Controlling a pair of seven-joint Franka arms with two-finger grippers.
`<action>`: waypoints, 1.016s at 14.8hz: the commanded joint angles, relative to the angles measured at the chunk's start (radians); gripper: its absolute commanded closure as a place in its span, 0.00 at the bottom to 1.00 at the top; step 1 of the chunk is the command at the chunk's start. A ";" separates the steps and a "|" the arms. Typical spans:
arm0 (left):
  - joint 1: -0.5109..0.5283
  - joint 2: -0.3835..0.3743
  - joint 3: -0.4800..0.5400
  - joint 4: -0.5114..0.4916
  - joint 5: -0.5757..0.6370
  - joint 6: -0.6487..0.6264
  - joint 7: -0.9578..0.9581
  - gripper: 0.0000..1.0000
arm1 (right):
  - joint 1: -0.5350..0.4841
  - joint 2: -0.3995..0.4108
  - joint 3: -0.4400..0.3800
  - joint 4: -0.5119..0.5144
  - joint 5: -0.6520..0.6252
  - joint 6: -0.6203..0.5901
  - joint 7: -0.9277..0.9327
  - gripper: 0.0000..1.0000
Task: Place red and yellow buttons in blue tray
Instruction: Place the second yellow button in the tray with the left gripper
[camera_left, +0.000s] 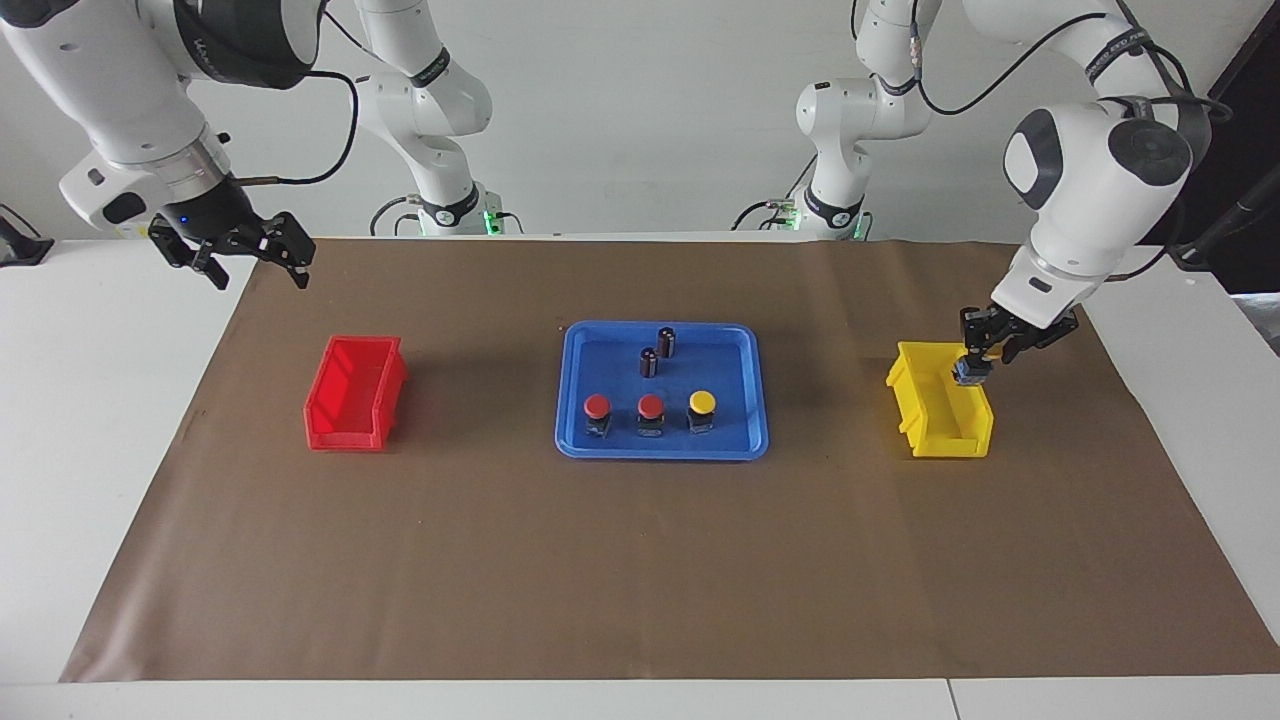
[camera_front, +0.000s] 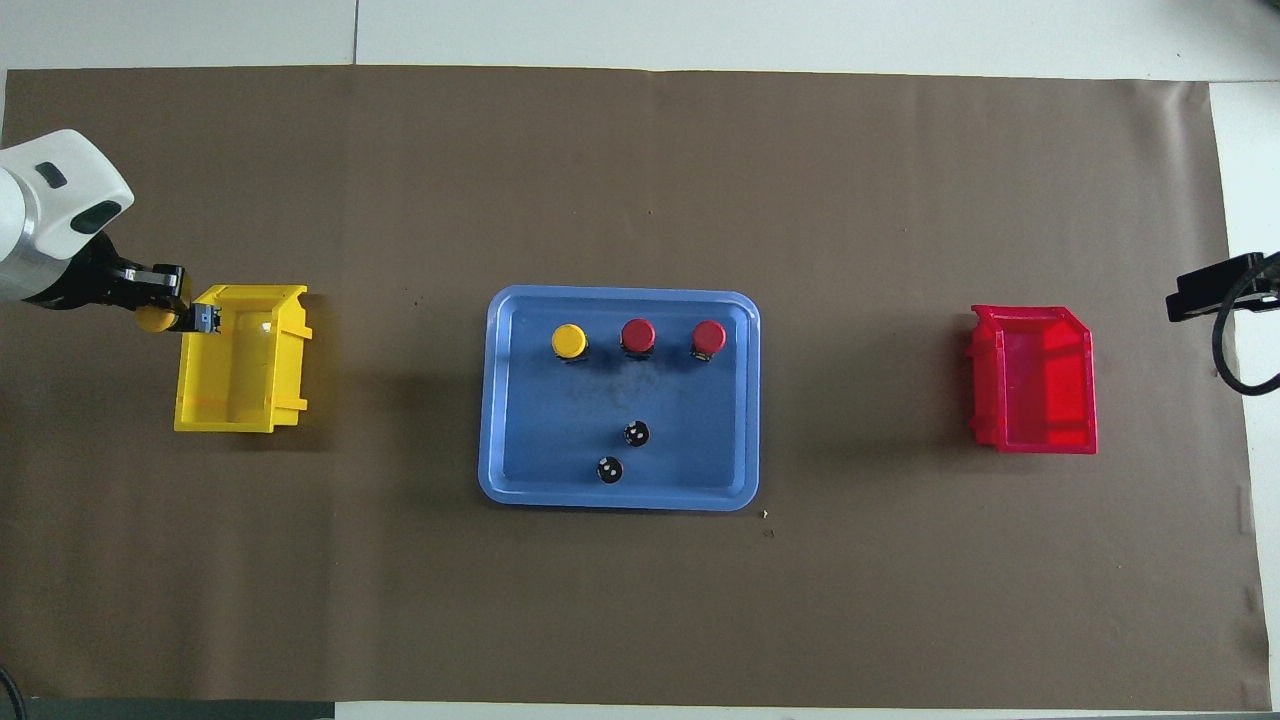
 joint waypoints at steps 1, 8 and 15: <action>-0.166 0.013 -0.002 -0.046 0.028 0.081 -0.285 0.97 | -0.013 0.014 0.007 0.028 -0.005 -0.028 -0.017 0.00; -0.404 0.142 0.000 -0.056 0.002 0.201 -0.574 0.98 | -0.011 0.006 0.007 0.016 -0.006 -0.042 -0.023 0.00; -0.453 0.197 0.000 -0.082 0.002 0.276 -0.660 0.98 | -0.013 0.006 0.007 0.014 -0.006 -0.041 -0.023 0.00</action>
